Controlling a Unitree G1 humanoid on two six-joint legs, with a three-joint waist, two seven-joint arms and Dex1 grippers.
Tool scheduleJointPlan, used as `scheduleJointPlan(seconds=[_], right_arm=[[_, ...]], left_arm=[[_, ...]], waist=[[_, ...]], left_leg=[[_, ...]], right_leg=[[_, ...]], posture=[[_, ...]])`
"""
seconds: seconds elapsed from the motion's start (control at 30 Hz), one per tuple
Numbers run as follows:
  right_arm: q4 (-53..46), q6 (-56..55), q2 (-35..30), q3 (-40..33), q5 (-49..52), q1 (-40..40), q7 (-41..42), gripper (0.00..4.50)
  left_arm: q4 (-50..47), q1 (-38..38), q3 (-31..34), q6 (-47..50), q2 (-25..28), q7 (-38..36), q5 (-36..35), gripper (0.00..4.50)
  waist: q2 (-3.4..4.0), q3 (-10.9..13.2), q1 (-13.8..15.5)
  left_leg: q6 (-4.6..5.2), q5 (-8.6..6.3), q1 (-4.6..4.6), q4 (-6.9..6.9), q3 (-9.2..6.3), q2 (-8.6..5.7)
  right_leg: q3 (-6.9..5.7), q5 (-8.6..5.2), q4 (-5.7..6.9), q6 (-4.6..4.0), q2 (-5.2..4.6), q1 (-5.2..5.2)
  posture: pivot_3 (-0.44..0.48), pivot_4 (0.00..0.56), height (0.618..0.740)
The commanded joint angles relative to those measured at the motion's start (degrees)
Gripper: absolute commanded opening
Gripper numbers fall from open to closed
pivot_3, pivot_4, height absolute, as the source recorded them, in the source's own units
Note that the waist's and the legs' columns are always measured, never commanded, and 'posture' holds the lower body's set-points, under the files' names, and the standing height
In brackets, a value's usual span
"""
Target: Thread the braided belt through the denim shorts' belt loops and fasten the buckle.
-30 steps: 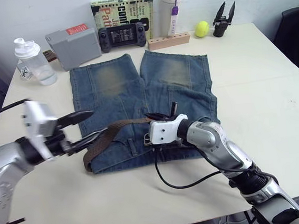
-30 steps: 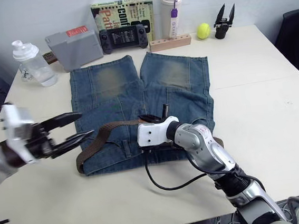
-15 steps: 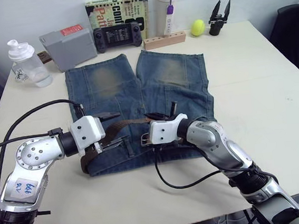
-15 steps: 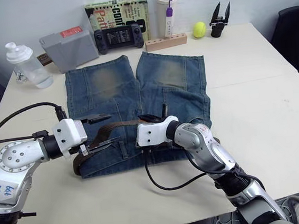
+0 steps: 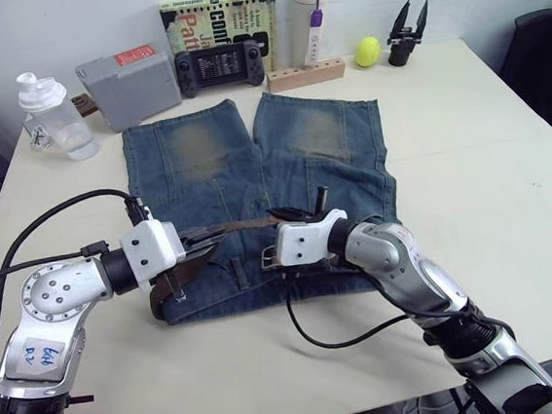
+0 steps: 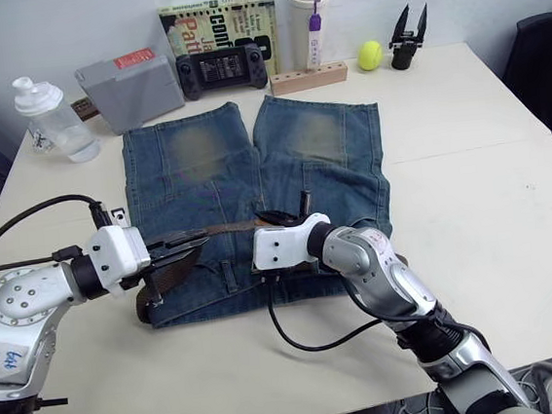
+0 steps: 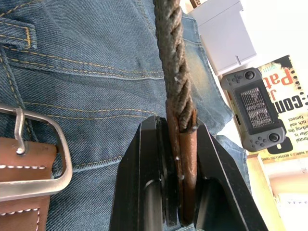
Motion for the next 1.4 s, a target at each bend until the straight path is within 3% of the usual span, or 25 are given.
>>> scheduleJointPlan(seconds=[0.03, 0.1, 0.2, 0.37, 0.47, 0.63, 0.7, 0.73, 0.8, 0.9, 0.97, 1.03, 1.1, 1.17, 1.3, 1.4], right_arm=[[-3.3, -0.4, 0.5, -0.6, 0.2, -0.3, -0.2, 0.00], [-3.6, -0.4, 0.7, -0.3, -0.1, -0.3, -0.2, 0.00], [-3.7, -0.4, 1.0, 0.2, -0.5, 0.2, -0.3, 0.00], [-3.2, -0.6, 1.3, 0.1, -0.6, 0.4, -0.3, 0.00], [-2.3, -1.0, 1.6, 0.0, -0.3, 0.1, -0.4, 0.00], [-1.4, -1.5, 2.0, 0.3, -0.2, -0.3, -0.5, 0.00], [-1.2, -1.6, 2.1, 0.4, -0.2, -0.4, -0.5, 0.00], [-1.2, -1.7, 2.1, 0.4, -0.3, -0.4, -0.5, 0.00], [-1.0, -1.9, 2.0, 0.5, -0.6, -0.6, -0.6, 0.00], [-0.3, -2.9, 1.8, 0.9, -1.9, -0.7, -1.5, 0.00], [0.2, -3.5, 1.7, 1.1, -2.6, -0.6, -2.1, 0.00], [0.8, -4.0, 1.8, 1.3, -3.2, -0.5, -2.8, 0.00], [1.2, -4.4, 1.9, 1.3, -3.6, -0.5, -3.2, 0.00], [1.4, -4.6, 2.0, 1.3, -3.8, -0.7, -3.4, 0.00], [1.5, -5.6, 1.9, 1.4, -3.8, -1.1, -3.4, 0.00], [1.4, -6.7, 1.4, 1.6, -4.7, -1.4, -3.8, 0.00]], left_arm=[[-1.5, -0.6, 0.5, 0.9, -0.6, 2.3, 1.4, 0.17], [-2.9, -0.7, 1.5, 3.5, -1.2, 3.6, -0.2, 0.17], [-7.8, 0.3, 6.9, 13.3, -2.6, 5.8, -11.1, 0.17], [-15.1, 6.2, 14.0, 23.0, 0.5, 4.7, -21.8, 0.17], [-16.7, 8.3, 17.3, 27.2, 2.1, 3.9, -27.5, 1.03], [-17.5, 9.2, 15.5, 25.5, 3.8, 5.0, -22.0, 3.14], [-18.4, 9.2, 16.8, 27.3, 2.4, 6.7, -25.2, 4.00], [-18.9, 9.1, 17.9, 28.7, 1.6, 8.0, -27.9, 4.00], [-19.2, 9.8, 21.5, 34.1, -0.8, 15.3, -41.5, 4.00], [-22.0, 20.3, 24.8, 34.0, -1.3, 28.5, -75.1, 4.00], [-25.8, 27.7, 25.0, 31.5, -0.4, 33.6, -91.1, 4.00], [-29.2, 34.3, 23.3, 28.9, -1.1, 35.5, -96.3, 4.00], [-32.4, 39.9, 17.4, 22.8, -4.4, 38.1, -96.7, 4.00], [-32.9, 42.4, 11.3, 17.9, -6.7, 45.6, -96.7, 4.00], [-32.1, 37.9, -0.6, 9.7, -13.2, 62.9, -96.7, 4.00], [-31.9, 31.3, -4.9, 4.3, -19.8, 74.3, -96.7, 4.00]], waist=[[0.00, 0.0, 0.0], [0.00, 0.0, 0.0], [-0.01, 0.0, 0.0], [-0.01, 0.0, -0.2], [-0.03, 0.0, 0.1], [-0.02, 0.0, 0.1], [-0.01, 0.0, 0.0], [-0.01, 0.0, 0.0], [-0.01, 0.0, 0.0], [-0.03, 0.0, -0.5], [-0.04, 0.0, -0.6], [-0.04, 0.0, -0.3], [0.03, 0.1, 0.0], [0.03, 0.1, 0.3], [0.17, 0.0, 0.8], [0.11, 0.0, 0.9]], left_leg=[[0.00, 0.00, 0.00, 0.00, 0.00, 0.00], [0.00, 0.00, 0.00, 0.00, 0.00, 0.00], [0.00, 0.00, -0.01, 0.01, -0.02, 0.00], [0.00, 0.00, 0.06, -0.05, -0.29, 0.08], [0.00, 0.00, 0.05, 0.04, -0.30, 0.08], [0.00, 0.00, 0.03, 0.14, -0.29, 0.00], [0.00, 0.00, 0.04, 0.10, -0.27, 0.01], [0.00, 0.00, 0.04, 0.08, -0.26, 0.02], [0.00, 0.00, 0.04, 0.07, -0.27, 0.03], [-0.01, -0.01, 0.07, 0.06, -0.51, 0.11], [-0.01, -0.01, 0.09, 0.02, -0.61, 0.43], [-0.02, -0.02, 0.05, 0.10, -0.76, 0.43], [-0.02, -0.02, 0.05, 0.26, -0.81, 0.42], [0.00, -0.03, 0.06, 0.34, -0.82, 0.22], [0.00, -0.03, 0.06, 0.41, -0.96, -0.10], [0.02, -0.03, 0.05, 0.41, -0.96, -0.13]], right_leg=[[0.00, 0.00, 0.00, 0.00, 0.00, 0.00], [0.00, 0.00, 0.00, 0.00, 0.00, 0.00], [0.00, 0.00, 0.01, 0.00, -0.01, 0.00], [0.08, 0.00, 0.03, -0.01, -0.01, -0.04], [0.07, 0.00, 0.04, -0.01, -0.01, 0.01], [0.05, -0.01, 0.02, -0.02, -0.03, 0.12], [0.06, -0.01, 0.02, -0.03, 0.00, 0.10], [0.05, -0.02, 0.02, -0.04, 0.02, 0.10], [0.06, -0.02, 0.02, -0.04, 0.02, 0.09], [0.15, -0.02, 0.01, -0.04, -0.03, 0.06], [0.39, -0.03, 0.04, -0.06, -0.23, 0.06], [0.35, -0.07, 0.05, -0.13, -0.23, 0.10], [0.33, -0.09, 0.06, -0.16, -0.20, 0.19], [0.32, -0.09, 0.06, -0.18, -0.17, 0.26], [0.29, -0.10, 0.10, -0.19, -0.07, 0.32], [0.30, -0.10, 0.11, -0.19, -0.06, 0.33]], posture=[[0.000, 0.150, 0.726], [0.000, 0.150, 0.726], [0.000, 0.150, 0.726], [0.000, 0.150, 0.726], [0.000, 0.150, 0.726], [0.000, 0.150, 0.726], [0.000, 0.150, 0.726], [0.000, 0.150, 0.726], [0.000, 0.150, 0.726], [0.000, 0.150, 0.726], [0.000, 0.150, 0.726], [0.000, 0.150, 0.726], [0.000, 0.150, 0.726], [0.000, 0.150, 0.726], [0.000, 0.150, 0.726], [0.000, 0.150, 0.726]])
